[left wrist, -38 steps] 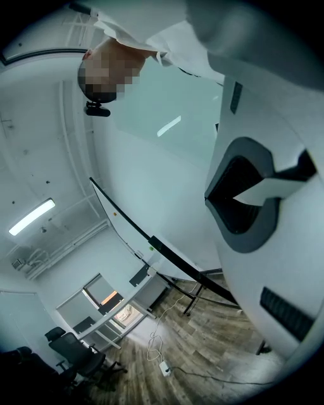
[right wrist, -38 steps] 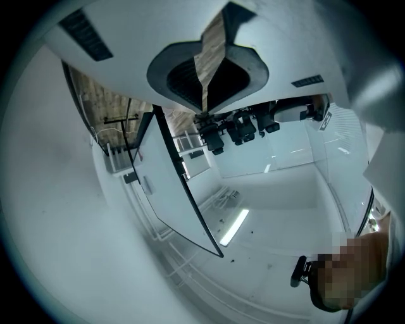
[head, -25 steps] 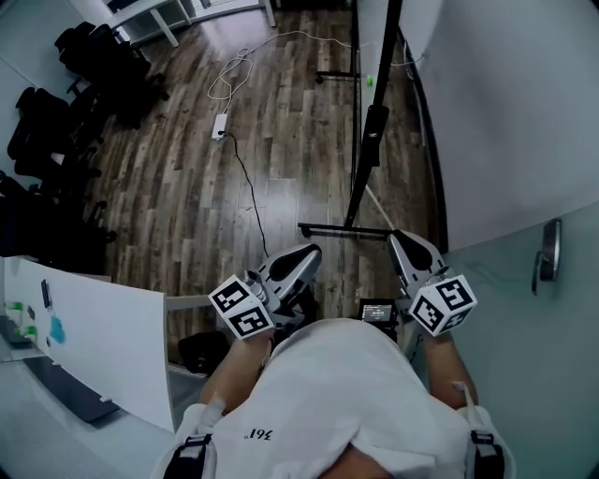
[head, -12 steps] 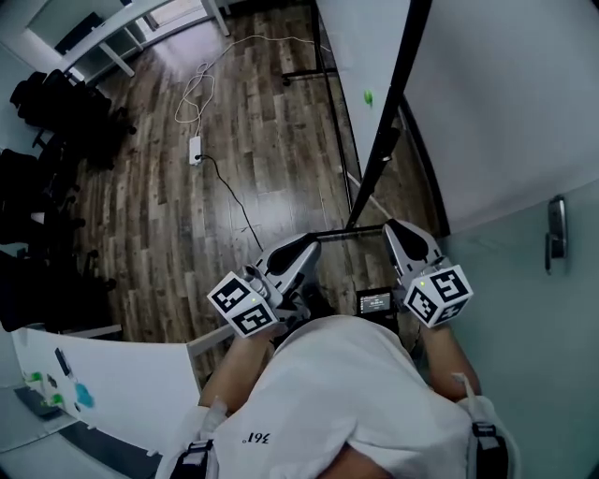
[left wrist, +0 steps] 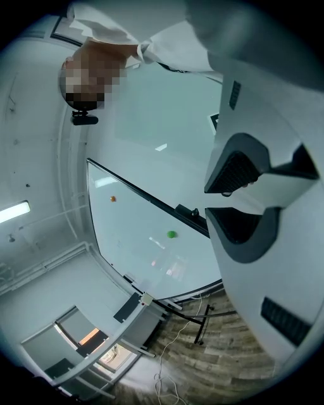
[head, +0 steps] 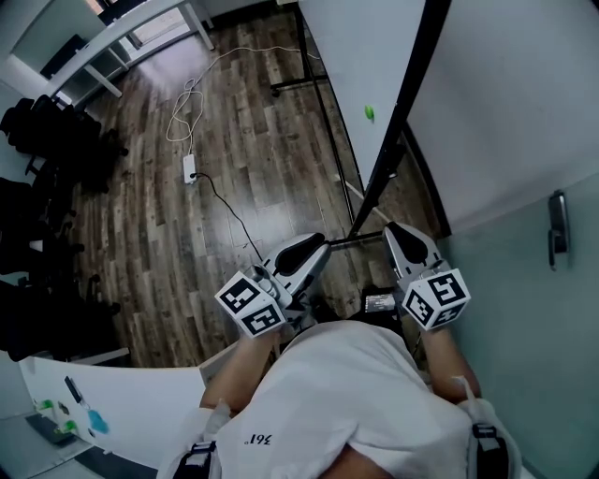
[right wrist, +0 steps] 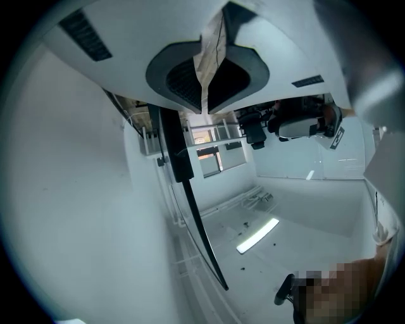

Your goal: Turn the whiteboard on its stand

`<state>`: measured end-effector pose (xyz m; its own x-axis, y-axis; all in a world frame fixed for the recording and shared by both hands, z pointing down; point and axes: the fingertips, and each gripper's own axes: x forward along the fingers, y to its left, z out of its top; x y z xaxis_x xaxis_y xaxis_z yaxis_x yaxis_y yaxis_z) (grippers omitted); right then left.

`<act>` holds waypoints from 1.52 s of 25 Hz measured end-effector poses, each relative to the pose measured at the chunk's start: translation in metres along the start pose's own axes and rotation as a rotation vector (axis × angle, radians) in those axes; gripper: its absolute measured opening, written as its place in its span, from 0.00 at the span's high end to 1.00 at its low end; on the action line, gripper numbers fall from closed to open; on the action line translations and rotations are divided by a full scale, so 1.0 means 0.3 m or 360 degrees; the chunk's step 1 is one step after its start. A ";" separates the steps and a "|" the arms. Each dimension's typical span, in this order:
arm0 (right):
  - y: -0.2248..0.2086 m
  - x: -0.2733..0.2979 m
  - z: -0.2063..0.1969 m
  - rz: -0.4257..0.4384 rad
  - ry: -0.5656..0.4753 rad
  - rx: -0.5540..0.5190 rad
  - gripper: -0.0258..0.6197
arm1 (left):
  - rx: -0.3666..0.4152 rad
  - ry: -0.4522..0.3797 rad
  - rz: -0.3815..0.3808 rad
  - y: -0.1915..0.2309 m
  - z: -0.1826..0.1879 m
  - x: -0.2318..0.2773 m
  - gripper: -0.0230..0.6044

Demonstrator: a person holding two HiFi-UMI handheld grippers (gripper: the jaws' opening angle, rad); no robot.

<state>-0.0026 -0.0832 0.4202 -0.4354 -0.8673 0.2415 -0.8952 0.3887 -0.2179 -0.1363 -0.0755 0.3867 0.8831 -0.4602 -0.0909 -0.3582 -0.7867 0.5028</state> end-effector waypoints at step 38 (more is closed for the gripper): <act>-0.216 0.032 0.076 0.0224 0.0042 -0.0121 0.74 | 0.0213 -0.0049 0.0114 -0.036 0.040 0.377 0.79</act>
<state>0.0536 -0.1238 0.4150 -0.5586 -0.7943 0.2387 -0.8293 0.5293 -0.1793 -0.0361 -0.1239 0.3607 0.8449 -0.5279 -0.0865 -0.4589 -0.7983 0.3900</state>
